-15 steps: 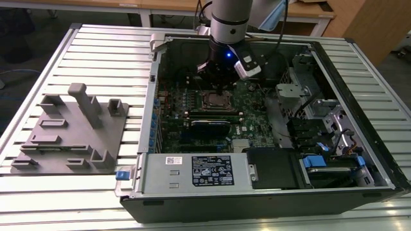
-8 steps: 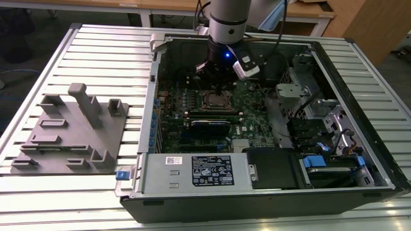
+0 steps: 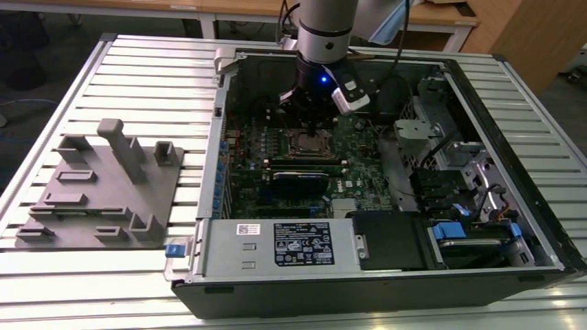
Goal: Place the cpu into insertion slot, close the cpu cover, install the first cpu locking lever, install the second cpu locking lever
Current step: 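Close the cpu cover, then install the first cpu locking lever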
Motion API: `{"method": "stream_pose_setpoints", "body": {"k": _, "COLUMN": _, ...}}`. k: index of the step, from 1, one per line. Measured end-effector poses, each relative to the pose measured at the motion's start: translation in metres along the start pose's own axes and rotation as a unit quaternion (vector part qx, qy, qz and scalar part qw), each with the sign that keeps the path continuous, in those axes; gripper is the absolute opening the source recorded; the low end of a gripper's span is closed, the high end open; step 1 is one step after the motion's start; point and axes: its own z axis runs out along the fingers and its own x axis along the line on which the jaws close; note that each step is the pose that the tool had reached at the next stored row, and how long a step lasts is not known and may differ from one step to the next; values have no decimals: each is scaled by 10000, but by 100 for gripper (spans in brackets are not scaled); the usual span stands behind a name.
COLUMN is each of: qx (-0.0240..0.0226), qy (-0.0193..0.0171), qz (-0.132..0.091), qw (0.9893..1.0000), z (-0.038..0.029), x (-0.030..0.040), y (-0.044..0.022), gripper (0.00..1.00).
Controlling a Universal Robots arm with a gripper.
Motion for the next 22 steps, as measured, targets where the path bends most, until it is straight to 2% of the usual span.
{"method": "stream_pose_setpoints", "body": {"k": 9, "qx": -1, "qy": -1, "qz": 0, "qw": 10000, "z": -16, "x": 0, "y": 0, "gripper": 10}}
{"method": "stream_pose_setpoints", "body": {"k": 11, "qx": 0, "qy": 0, "qz": 0, "qw": 10000, "z": -51, "x": -1, "y": 0, "gripper": 10}}
{"method": "stream_pose_setpoints", "body": {"k": 22, "qx": 2, "qy": 2, "qz": 0, "qw": 10000, "z": -71, "x": -1, "y": -1, "gripper": 10}}
